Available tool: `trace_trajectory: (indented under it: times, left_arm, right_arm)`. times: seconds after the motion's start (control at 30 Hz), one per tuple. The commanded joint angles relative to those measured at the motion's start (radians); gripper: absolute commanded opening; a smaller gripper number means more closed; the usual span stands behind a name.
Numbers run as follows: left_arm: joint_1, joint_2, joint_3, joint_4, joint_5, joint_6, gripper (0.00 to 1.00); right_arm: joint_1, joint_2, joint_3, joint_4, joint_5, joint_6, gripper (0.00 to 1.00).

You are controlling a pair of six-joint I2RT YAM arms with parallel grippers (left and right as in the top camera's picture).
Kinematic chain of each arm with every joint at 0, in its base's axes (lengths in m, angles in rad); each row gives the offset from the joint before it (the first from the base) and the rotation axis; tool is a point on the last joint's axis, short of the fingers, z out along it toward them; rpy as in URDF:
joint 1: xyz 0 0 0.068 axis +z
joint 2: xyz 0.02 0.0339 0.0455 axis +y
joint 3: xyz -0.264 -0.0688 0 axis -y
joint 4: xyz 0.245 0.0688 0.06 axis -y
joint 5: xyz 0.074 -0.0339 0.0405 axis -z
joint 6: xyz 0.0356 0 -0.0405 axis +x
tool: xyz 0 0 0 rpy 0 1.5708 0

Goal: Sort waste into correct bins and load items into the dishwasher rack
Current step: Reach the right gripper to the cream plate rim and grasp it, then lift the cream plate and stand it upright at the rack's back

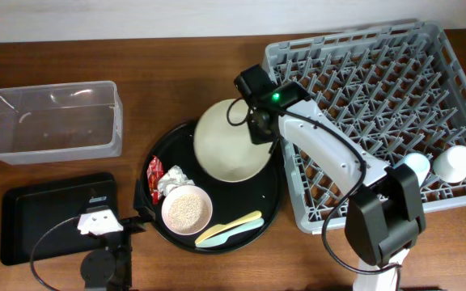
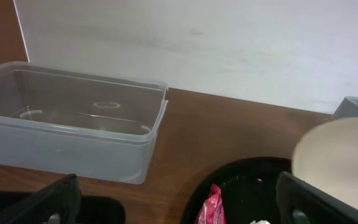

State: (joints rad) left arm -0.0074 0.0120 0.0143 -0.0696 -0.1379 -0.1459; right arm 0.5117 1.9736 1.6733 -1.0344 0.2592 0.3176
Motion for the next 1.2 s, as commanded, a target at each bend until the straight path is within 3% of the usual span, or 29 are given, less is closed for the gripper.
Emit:
trace_trajectory:
  times: [0.0, 0.13, 0.2, 0.7, 0.87, 0.97, 1.17]
  left_arm:
    - [0.005, -0.006, -0.005, 0.001, 0.01, 0.017, 0.99]
    - [0.005, -0.006, -0.005, 0.001, 0.01, 0.017, 0.99]
    - [0.005, -0.006, -0.005, 0.001, 0.01, 0.017, 0.99]
    - [0.005, -0.006, -0.005, 0.001, 0.01, 0.017, 0.99]
    - [0.005, -0.006, -0.005, 0.001, 0.01, 0.017, 0.99]
    - [0.005, -0.006, -0.005, 0.001, 0.01, 0.017, 0.99]
    - [0.005, -0.006, -0.005, 0.001, 0.01, 0.017, 0.99]
  right_arm:
    - [-0.037, -0.092, 0.109, -0.058, 0.428, -0.023, 0.04]
    - [-0.09, -0.143, 0.254, -0.059, 0.727, -0.034, 0.04]
    - [-0.12, -0.148, 0.312, -0.032, 0.779, -0.09, 0.04]
    - [-0.489, -0.134, 0.376, 0.311, 0.718, -0.613, 0.04]
    - [-0.583, -0.068, 0.376, 0.444, 0.748, -0.711, 0.04]
    - [-0.626, 0.013, 0.376, 0.54, 0.823, -0.887, 0.04]
    - [-0.63, 0.106, 0.376, 0.632, 0.825, -0.939, 0.04]
